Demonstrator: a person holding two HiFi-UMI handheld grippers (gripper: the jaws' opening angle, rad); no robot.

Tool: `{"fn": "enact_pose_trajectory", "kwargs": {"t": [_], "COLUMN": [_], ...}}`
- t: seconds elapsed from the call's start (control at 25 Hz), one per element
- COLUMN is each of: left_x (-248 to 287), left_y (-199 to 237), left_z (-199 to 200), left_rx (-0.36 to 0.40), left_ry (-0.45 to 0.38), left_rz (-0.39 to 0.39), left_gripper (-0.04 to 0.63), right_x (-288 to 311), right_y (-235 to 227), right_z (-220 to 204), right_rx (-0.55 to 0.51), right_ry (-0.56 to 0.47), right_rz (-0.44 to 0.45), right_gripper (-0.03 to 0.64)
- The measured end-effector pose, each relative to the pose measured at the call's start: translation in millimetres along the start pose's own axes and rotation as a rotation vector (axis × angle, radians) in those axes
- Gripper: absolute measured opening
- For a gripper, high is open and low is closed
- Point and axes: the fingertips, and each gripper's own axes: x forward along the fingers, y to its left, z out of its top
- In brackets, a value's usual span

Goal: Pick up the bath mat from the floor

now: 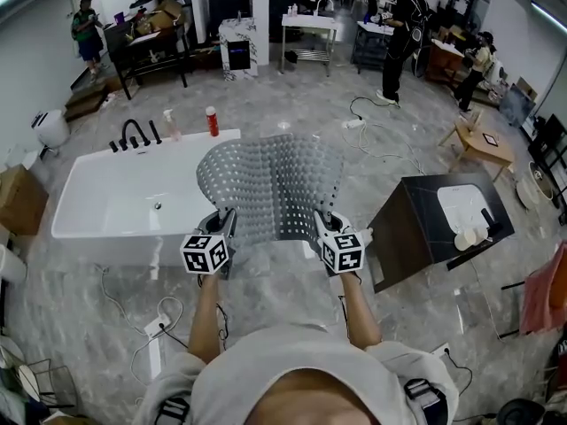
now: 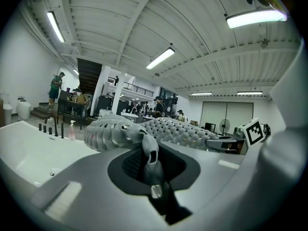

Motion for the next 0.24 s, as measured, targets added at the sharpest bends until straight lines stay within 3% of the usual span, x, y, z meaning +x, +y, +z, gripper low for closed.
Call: {"fn": "enact_pose_trajectory", "kwargs": {"t": [0.24], "left_x": [-0.2], "left_y": [4.0], "left_z": [3.9], "left_rx": [-0.007], "left_ry": [-0.007], "left_rz": [-0.003], "left_gripper": [0.046], "right_x": [3.2], "right_y": [2.5], "right_z": [0.7], "right_rx": [0.0], "right_ry": [0.003], "right_rz": [0.0], "right_gripper": [0.038]}}
